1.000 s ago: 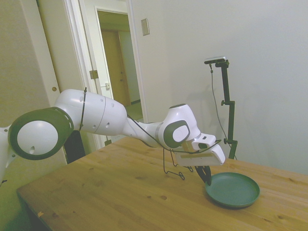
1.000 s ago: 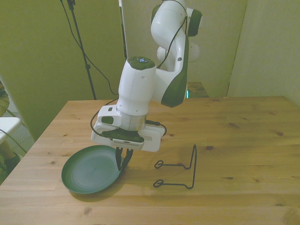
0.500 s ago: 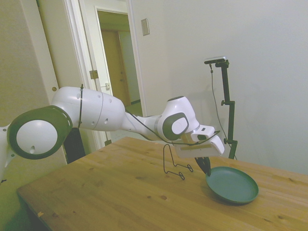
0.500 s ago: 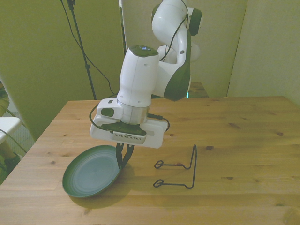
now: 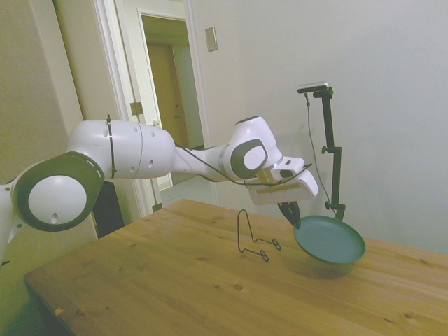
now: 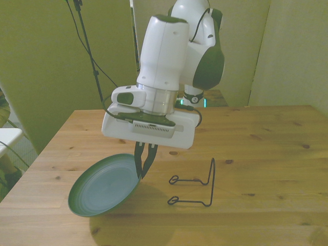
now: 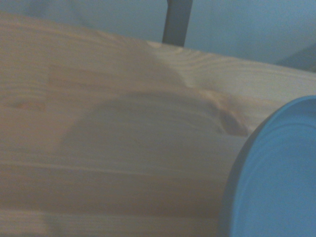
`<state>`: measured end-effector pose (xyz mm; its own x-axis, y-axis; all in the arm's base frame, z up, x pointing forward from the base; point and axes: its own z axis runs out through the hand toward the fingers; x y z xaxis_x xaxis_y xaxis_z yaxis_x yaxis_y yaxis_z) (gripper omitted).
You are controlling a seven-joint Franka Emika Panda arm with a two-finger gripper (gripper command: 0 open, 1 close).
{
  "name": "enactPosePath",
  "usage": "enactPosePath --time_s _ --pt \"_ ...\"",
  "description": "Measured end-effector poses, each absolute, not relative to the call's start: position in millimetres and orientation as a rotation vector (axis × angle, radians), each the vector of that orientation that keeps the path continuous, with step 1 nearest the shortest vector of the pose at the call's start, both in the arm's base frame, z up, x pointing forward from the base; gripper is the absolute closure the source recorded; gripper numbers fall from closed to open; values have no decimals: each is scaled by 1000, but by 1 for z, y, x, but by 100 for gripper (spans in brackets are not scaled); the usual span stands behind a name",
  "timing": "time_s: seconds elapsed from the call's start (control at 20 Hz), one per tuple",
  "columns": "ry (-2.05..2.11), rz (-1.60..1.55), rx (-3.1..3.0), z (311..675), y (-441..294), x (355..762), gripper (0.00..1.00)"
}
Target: Load the plate
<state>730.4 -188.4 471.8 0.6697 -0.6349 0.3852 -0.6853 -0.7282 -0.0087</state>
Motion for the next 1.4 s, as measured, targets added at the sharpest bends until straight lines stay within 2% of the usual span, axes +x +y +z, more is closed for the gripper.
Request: enactPosePath --time_s 0.65,1.4 --pt "-1039 669 2824 547 -109 748 100" --pt "-1038 666 2829 550 -105 748 100"
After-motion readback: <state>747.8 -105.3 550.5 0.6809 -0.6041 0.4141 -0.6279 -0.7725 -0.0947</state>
